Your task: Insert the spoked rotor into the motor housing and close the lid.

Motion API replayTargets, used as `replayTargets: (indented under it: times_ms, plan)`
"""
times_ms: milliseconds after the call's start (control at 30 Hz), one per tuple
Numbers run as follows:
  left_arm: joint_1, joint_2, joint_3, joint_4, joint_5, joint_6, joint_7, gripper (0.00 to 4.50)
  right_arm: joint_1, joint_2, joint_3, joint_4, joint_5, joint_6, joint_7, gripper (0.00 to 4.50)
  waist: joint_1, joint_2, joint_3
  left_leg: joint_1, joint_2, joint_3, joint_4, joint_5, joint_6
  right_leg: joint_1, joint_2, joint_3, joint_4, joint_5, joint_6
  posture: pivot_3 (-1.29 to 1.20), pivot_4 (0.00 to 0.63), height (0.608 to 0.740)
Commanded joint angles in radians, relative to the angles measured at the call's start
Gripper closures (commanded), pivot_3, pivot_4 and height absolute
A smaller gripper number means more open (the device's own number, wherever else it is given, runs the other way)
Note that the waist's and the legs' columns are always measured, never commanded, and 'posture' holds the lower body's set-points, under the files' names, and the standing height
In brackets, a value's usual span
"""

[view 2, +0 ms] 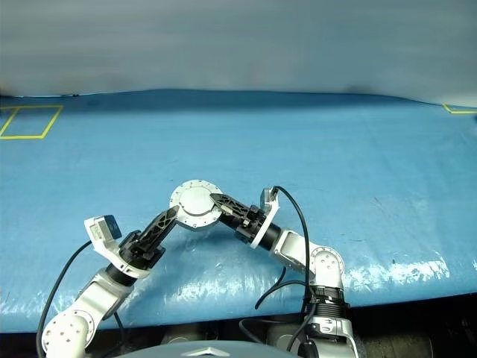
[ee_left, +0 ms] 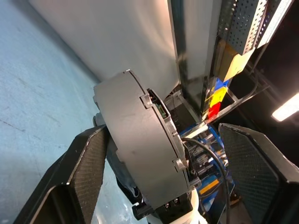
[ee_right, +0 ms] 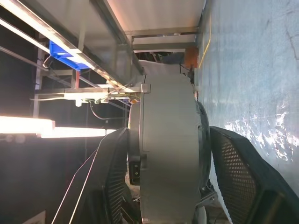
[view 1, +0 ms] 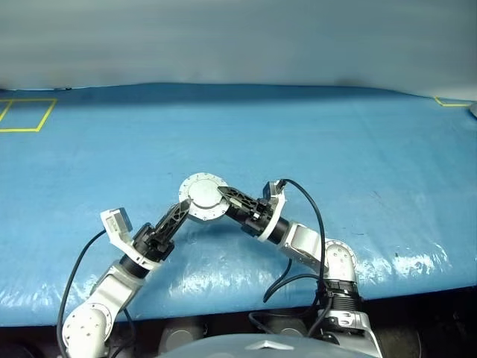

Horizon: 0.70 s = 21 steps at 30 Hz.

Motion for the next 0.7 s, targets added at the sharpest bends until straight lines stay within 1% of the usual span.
replayTargets:
  times_ms: [33,167,367,467,600,700]
  plan:
    - [-0.043,-0.009,-0.085,0.037,-0.009,0.097,0.053,0.53,-0.014,0.022,0.042,-0.065,0.065,0.022,0.018,2.12,0.0,0.0,0.0,0.0,0.0,0.0,0.0,0.0,0.0,0.0,0.0,0.0,0.0,0.0,0.001,0.0,0.15,0.74]
    - [-0.049,-0.007,-0.087,0.038,-0.019,0.136,0.096,0.53,-0.01,0.017,0.047,-0.073,0.074,0.021,0.009,2.12,-0.003,0.0,0.0,0.0,0.0,0.0,0.0,0.0,0.0,0.0,0.0,0.001,0.0,0.002,0.003,0.0,0.15,0.74]
    - [0.022,0.023,-0.017,0.007,-0.033,0.109,0.056,0.53,0.0,0.012,0.045,-0.08,0.068,0.014,-0.003,2.12,-0.004,0.0,0.0,0.0,0.001,0.001,0.0,0.0,0.0,-0.001,0.001,0.001,0.0,0.002,0.003,0.0,0.15,0.74]
    - [0.042,0.034,0.007,0.014,-0.038,0.105,0.048,0.53,0.0,0.012,0.05,-0.079,0.064,0.009,-0.002,2.12,-0.002,0.0,0.0,0.0,0.001,0.0,0.0,0.0,0.0,-0.001,0.001,0.001,0.0,-0.001,-0.002,0.0,0.15,0.74]
    - [0.043,0.017,0.018,0.031,-0.06,0.108,0.056,0.53,-0.001,0.011,0.059,-0.078,0.061,0.002,0.0,2.12,-0.002,0.0,0.0,0.0,0.0,0.0,0.0,0.0,0.0,0.0,0.0,0.001,0.0,-0.001,-0.002,0.0,0.15,0.74]
    - [0.031,0.01,0.003,0.039,-0.056,0.114,0.05,0.53,-0.003,0.011,0.063,-0.078,0.066,0.0,0.002,2.12,-0.002,0.0,0.0,0.0,0.0,0.0,0.0,0.0,0.0,0.0,0.0,0.001,0.0,-0.001,-0.002,0.0,0.15,0.74]
